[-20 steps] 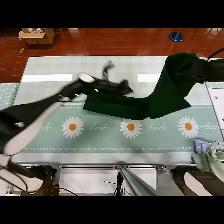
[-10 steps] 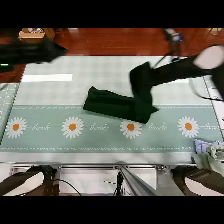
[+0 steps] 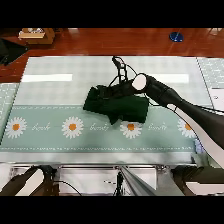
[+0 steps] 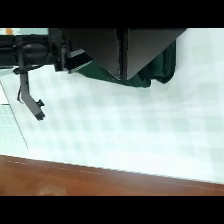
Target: Fold the shirts.
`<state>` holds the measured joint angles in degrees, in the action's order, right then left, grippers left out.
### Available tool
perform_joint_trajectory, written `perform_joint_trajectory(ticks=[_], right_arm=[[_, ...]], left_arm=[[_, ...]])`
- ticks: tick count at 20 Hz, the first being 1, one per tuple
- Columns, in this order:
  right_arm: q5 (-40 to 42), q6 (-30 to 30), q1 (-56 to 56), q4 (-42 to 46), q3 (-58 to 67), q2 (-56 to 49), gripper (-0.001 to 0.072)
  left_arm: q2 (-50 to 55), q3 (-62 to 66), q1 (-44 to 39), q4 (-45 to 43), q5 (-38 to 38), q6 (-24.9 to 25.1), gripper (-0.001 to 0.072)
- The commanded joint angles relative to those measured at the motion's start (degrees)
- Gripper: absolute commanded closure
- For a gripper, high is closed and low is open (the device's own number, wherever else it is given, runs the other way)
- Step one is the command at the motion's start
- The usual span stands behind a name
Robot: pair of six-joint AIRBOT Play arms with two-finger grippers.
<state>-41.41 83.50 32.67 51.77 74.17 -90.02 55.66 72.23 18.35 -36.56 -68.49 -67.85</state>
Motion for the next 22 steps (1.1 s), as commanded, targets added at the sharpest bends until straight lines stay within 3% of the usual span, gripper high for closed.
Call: perform_joint_trajectory(ticks=[1,5,8,10,11,15,22], right_arm=[[-11.7,1.3,-4.2,11.4,0.0,4.3,0.0179],[-30.8,4.6,-20.7,29.5,0.0,14.3,0.0178],[-37.1,4.5,-36.1,28.3,-3.5,18.4,0.0176],[-34.4,3.9,-43.4,18.8,-10.7,20.3,0.0165],[-32.2,2.3,-45.4,12.8,-14.8,20.6,0.012],[-16.5,-2.2,-44.0,-6.8,-30.7,20.4,0.012],[-0.9,-6.6,-28.7,-21.6,-35.7,12.1,0.0134]], left_arm=[[-0.4,-2.0,0.5,-1.0,-0.3,0.1,0.0681],[-0.4,-4.2,0.5,-1.2,-0.1,0.8,0.068],[-0.4,-4.2,0.6,-1.2,0.3,1.2,0.068],[-0.4,-4.2,0.6,-1.2,0.3,1.2,0.068],[-0.4,-4.2,0.6,-1.2,0.3,1.2,0.068],[-0.4,-4.2,0.6,-1.2,0.3,1.2,0.068],[-0.4,-4.2,0.5,-1.2,0.3,1.1,0.068]])
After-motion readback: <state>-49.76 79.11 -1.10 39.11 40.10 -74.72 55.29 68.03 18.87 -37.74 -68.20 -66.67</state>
